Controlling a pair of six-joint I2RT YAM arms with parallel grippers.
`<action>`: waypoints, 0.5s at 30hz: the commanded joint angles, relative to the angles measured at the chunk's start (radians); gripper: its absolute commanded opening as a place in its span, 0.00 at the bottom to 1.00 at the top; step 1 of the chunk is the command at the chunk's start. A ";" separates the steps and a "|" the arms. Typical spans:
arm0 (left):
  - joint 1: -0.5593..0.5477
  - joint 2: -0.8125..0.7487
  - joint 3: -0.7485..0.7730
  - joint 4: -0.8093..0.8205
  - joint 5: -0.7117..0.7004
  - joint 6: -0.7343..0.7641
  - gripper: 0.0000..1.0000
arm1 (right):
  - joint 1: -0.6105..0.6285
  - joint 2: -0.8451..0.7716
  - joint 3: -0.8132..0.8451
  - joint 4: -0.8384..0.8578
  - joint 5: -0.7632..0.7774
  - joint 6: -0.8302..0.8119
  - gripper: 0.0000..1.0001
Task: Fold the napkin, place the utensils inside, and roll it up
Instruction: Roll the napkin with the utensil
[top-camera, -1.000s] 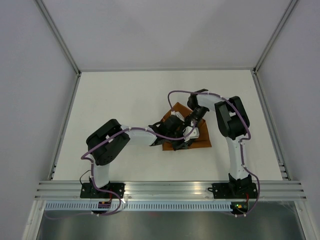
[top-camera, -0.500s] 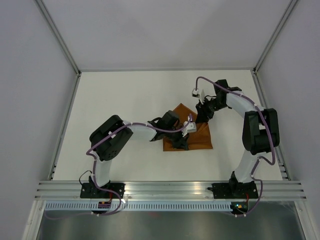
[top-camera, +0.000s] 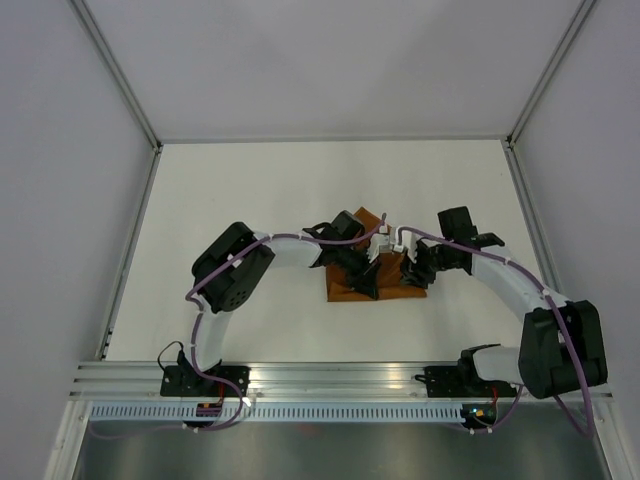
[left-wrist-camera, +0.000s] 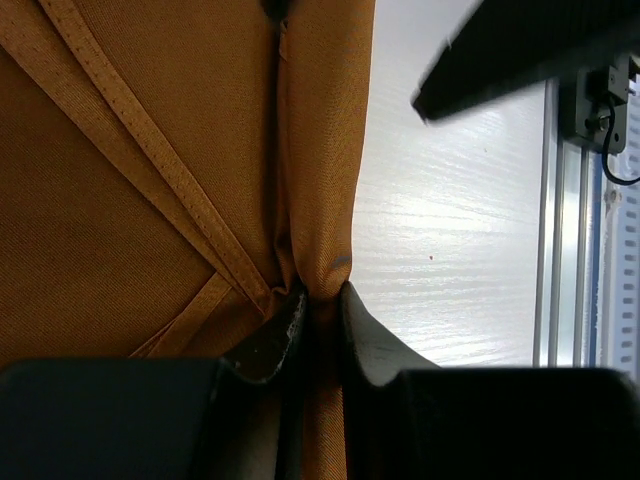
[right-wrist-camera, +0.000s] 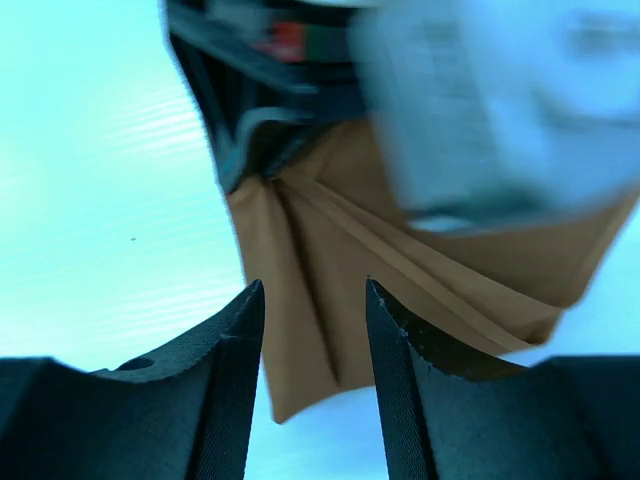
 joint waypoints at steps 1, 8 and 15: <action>-0.002 0.078 0.008 -0.185 -0.045 -0.025 0.02 | 0.060 -0.074 -0.088 0.091 -0.004 -0.089 0.51; 0.000 0.099 0.037 -0.214 -0.047 -0.051 0.02 | 0.232 -0.165 -0.227 0.240 0.139 -0.040 0.55; 0.001 0.114 0.057 -0.216 -0.045 -0.073 0.02 | 0.318 -0.157 -0.271 0.309 0.228 -0.014 0.56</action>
